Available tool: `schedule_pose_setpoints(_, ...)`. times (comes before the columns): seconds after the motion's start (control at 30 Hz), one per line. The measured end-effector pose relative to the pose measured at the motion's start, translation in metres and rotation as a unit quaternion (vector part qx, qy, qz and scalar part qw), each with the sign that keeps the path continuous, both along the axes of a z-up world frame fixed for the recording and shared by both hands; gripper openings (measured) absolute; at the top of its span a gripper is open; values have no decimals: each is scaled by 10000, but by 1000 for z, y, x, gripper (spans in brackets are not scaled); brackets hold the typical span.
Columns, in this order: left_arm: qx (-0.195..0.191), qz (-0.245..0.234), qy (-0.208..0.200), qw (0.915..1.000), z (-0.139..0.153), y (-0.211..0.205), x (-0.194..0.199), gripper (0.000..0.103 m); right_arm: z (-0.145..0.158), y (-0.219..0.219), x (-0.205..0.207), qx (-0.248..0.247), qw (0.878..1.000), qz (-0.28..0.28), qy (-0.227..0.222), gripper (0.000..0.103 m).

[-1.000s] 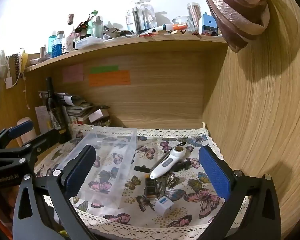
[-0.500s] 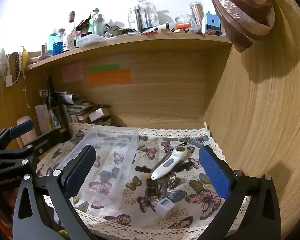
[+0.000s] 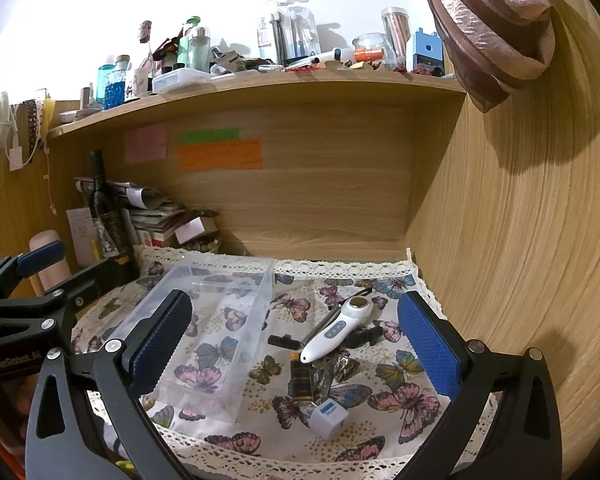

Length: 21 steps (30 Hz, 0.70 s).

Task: Organize rigid objects

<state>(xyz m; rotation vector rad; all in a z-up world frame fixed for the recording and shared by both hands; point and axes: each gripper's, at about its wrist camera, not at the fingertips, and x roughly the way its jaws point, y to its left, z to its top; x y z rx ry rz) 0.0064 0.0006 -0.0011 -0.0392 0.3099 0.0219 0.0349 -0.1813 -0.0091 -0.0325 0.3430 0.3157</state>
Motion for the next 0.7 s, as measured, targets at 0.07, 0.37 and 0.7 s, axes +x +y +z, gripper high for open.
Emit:
schedule_pose_setpoints(0.07, -1, 6, -4, 10000, -1, 1, 0, 103, 0, 0, -1, -3, 10000, 1, -14, 103)
schedule_pose_setpoints(0.37, -32, 14, -27, 10000, -1, 5, 1, 103, 3, 2, -4, -70, 9999, 20, -82, 103)
schedule_pose_setpoints(0.7, -33, 7, -30, 10000, -1, 6, 1, 103, 5, 3, -5, -34, 10000, 55, -63, 103)
